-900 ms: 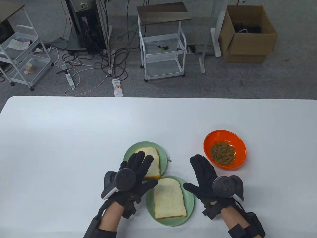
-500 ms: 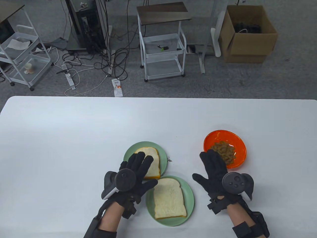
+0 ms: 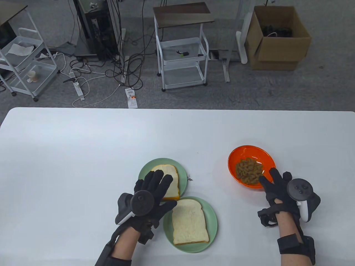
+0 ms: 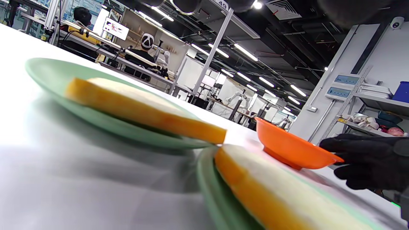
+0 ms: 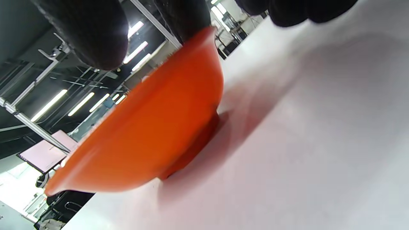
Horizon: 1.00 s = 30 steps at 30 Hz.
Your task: Sprinkle raisins onto toast
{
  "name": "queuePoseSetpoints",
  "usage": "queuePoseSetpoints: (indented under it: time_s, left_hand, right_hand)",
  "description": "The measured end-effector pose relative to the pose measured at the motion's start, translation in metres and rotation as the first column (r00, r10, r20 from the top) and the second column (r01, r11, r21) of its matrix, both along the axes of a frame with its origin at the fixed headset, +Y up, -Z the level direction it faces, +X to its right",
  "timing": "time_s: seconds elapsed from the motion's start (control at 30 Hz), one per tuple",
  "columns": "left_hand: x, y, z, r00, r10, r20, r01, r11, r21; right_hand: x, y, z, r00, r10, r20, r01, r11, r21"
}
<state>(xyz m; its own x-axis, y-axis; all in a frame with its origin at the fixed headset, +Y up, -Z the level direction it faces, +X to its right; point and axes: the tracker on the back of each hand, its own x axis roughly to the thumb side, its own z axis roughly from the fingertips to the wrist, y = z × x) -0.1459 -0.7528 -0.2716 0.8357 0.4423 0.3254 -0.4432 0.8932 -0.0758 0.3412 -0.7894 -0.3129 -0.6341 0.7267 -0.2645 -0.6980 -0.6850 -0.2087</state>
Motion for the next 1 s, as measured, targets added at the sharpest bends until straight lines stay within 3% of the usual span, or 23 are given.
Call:
queuePoseSetpoints:
  time_s: [0.07, 0.17, 0.23, 0.33, 0.47, 0.57, 0.7, 0.83, 0.93, 1.0]
  left_hand:
    - [0.001, 0.0, 0.0, 1.0, 0.001, 0.001, -0.001, 1.0, 0.0]
    - [0.004, -0.001, 0.001, 1.0, 0.004, 0.011, -0.004, 1.0, 0.002]
    - [0.007, -0.001, 0.003, 1.0, 0.002, 0.017, -0.002, 1.0, 0.008]
    - [0.013, 0.001, 0.007, 1.0, -0.015, 0.004, 0.014, 0.999, 0.038]
    - [0.03, 0.011, 0.019, 0.994, -0.099, -0.043, 0.105, 0.982, 0.158]
    - [0.055, 0.029, 0.033, 0.976, -0.202, -0.08, 0.217, 0.93, 0.297]
    - [0.094, 0.052, 0.046, 0.951, -0.288, -0.113, 0.309, 0.875, 0.374]
    - [0.142, 0.06, 0.039, 0.868, -0.477, -0.138, 0.496, 0.844, 0.204]
    - [0.162, 0.052, 0.025, 0.758, -0.644, -0.103, 0.638, 0.765, -0.084]
    - [0.167, 0.046, 0.018, 0.724, -0.683, -0.092, 0.663, 0.727, -0.177]
  right_hand:
    - [-0.003, -0.008, -0.005, 0.999, -0.014, -0.047, 0.011, 0.998, -0.056]
    - [-0.007, -0.009, -0.008, 1.0, -0.014, 0.002, 0.014, 0.997, -0.072]
    - [-0.011, -0.014, -0.007, 0.983, -0.182, 0.034, 0.184, 0.979, -0.084]
    - [-0.013, -0.019, -0.003, 0.923, -0.356, 0.147, 0.358, 0.934, 0.014]
    - [-0.028, -0.009, 0.0, 0.949, -0.313, 0.042, 0.312, 0.95, 0.019]
    - [-0.056, 0.006, 0.007, 0.951, -0.302, -0.07, 0.306, 0.951, 0.047]
    - [-0.097, 0.021, 0.024, 0.933, -0.291, -0.212, 0.31, 0.949, 0.058]
    - [-0.134, 0.03, 0.047, 0.898, -0.301, -0.322, 0.335, 0.94, 0.056]
    - [-0.148, 0.032, 0.059, 0.874, -0.333, -0.354, 0.371, 0.928, 0.044]
    - [-0.153, 0.034, 0.064, 0.877, -0.303, -0.373, 0.347, 0.936, 0.057]
